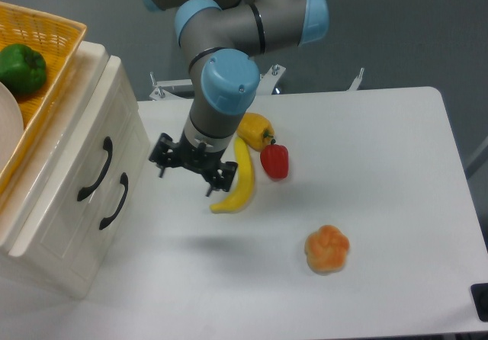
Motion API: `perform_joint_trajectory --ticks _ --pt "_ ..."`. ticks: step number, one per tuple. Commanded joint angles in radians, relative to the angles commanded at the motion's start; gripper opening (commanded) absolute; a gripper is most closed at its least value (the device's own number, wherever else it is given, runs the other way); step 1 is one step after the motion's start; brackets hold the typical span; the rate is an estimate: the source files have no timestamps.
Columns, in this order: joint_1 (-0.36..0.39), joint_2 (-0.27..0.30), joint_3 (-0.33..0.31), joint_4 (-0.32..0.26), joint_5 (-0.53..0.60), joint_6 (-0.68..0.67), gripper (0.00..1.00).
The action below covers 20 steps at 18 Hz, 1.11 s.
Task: Slide open the top white drawer
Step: 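Lower the gripper to the black handle of the upper drawer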
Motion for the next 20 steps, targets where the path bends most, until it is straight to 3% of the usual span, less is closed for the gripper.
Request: perform_joint_trajectory --ticks 7,20 --pt "-0.074 -0.009 -0.005 -0.003 -0.022 -0.031 1.00" --pt "-0.101 -0.032 -0.014 0.002 -0.052 -0.035 1.00"
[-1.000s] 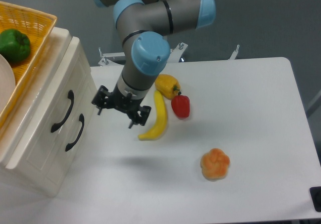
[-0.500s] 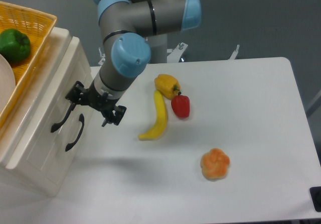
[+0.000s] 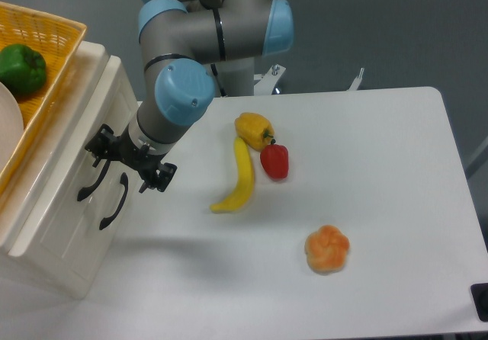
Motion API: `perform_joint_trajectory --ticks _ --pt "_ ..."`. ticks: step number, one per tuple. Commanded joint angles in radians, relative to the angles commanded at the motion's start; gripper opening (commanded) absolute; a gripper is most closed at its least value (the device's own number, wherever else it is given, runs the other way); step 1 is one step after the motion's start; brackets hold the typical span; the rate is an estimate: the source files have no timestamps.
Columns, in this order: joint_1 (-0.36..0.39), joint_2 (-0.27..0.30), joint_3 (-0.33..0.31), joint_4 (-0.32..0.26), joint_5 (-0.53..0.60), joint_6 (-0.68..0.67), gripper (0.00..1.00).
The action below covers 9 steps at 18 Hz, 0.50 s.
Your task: Slide open the top white drawer
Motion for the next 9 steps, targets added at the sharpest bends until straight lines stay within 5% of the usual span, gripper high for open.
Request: perform_joint_trajectory --ticks 9 --pt "-0.003 -0.012 -0.002 0.005 0.008 0.000 1.00"
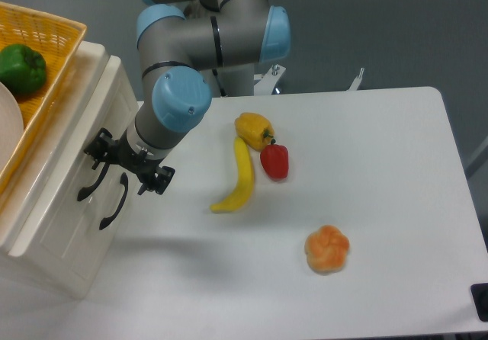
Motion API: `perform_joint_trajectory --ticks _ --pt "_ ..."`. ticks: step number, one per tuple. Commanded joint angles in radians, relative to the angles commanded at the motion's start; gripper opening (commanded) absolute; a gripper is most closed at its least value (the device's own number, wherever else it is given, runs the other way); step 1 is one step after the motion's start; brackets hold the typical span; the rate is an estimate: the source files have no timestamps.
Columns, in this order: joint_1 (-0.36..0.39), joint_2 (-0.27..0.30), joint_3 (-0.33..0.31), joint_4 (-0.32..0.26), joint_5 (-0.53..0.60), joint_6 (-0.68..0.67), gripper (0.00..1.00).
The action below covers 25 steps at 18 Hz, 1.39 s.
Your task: Slide open the top white drawer
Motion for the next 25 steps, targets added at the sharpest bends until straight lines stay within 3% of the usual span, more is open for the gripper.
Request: perform_joint_trajectory --ticks 19,25 --pt "-0.009 -0.018 0.003 0.012 0.002 0.006 1.00" --pt "-0.008 -0.020 0.006 0.026 0.051 0.009 1.00"
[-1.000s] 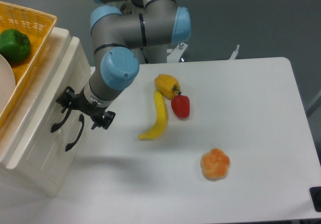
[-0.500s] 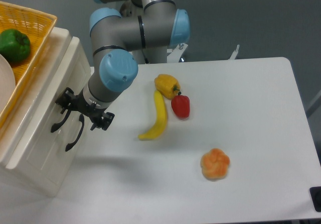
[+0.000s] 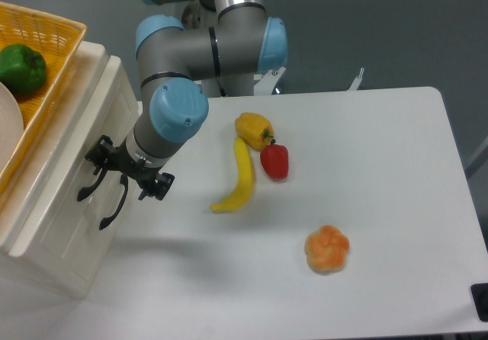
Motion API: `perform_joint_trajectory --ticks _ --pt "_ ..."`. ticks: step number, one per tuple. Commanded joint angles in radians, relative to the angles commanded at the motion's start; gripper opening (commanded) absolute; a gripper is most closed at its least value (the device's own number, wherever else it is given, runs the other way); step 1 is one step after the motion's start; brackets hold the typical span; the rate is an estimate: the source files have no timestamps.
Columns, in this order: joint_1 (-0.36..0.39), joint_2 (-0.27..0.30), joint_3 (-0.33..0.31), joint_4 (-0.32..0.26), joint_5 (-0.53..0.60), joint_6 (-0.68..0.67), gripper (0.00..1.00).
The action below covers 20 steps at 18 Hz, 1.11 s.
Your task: Slide open the top white drawer
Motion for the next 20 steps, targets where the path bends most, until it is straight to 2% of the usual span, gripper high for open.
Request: perform_joint_trajectory --ticks 20 --pt "0.008 0.003 0.009 0.003 0.032 0.005 1.00"
